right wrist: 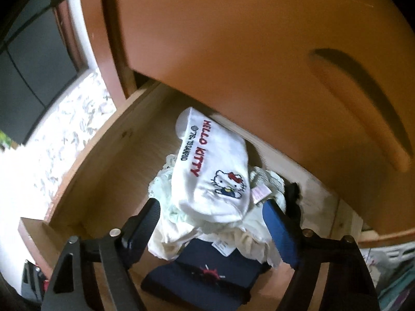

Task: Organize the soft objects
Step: 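Close the right tool on the white Hello Kitty sock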

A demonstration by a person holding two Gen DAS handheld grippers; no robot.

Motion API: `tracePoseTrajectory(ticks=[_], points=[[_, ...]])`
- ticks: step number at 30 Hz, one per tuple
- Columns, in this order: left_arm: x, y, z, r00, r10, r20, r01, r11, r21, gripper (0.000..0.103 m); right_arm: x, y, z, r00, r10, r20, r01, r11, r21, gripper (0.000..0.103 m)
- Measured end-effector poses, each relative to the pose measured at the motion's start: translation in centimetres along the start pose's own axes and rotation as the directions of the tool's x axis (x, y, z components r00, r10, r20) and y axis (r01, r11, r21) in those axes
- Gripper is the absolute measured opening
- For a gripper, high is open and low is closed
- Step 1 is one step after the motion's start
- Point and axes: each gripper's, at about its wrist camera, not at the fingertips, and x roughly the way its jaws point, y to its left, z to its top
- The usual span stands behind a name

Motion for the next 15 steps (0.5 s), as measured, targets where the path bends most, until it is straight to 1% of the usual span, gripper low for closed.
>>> tracePoseTrajectory(ticks=[2,4,6,8,9,10,14,15], points=[[0.0,0.0,0.0,1.000,-0.002,-0.001,0.002,1.000,-0.003,0.103,0.9,0.2,0.2,1.000,-0.014,-0.020,0.013,1.000,-0.017,0.081],[0.0,0.1,0.0,1.000,-0.005,-0.001,0.005,1.000,-0.006,0.103,1.7,0.4,0.3,0.999,-0.022,-0.038,0.021,0.999,-0.030,0.075],[0.0,0.2,0.0,1.000,-0.007,-0.003,0.007,1.000,-0.010,0.103,2.2,0.4,0.2,0.998,-0.024,-0.050,0.023,0.999,-0.025,0.073],[0.0,0.2,0.0,1.000,-0.009,-0.004,0.009,1.000,-0.012,0.103,2.5,0.3,0.3,0.998,-0.027,-0.057,0.026,1.000,-0.018,0.064],[0.0,0.2,0.0,1.000,-0.010,-0.004,0.010,1.000,-0.013,0.103,2.7,0.0,0.3,0.998,-0.025,-0.060,0.025,1.000,-0.008,0.057],[0.0,0.3,0.1,1.000,-0.010,-0.005,0.010,1.000,-0.014,0.103,2.8,-0.1,0.3,0.998,-0.022,-0.060,0.022,1.000,0.003,0.052],[0.1,0.3,0.1,1.000,-0.012,-0.008,0.011,1.000,-0.016,0.103,2.5,-1.1,0.2,0.999,-0.006,-0.045,0.008,0.999,0.032,0.040],[0.1,0.2,0.1,1.000,-0.011,-0.009,0.011,1.000,-0.016,0.103,2.4,-1.3,0.2,0.999,-0.003,-0.040,0.004,0.999,0.038,0.035]])
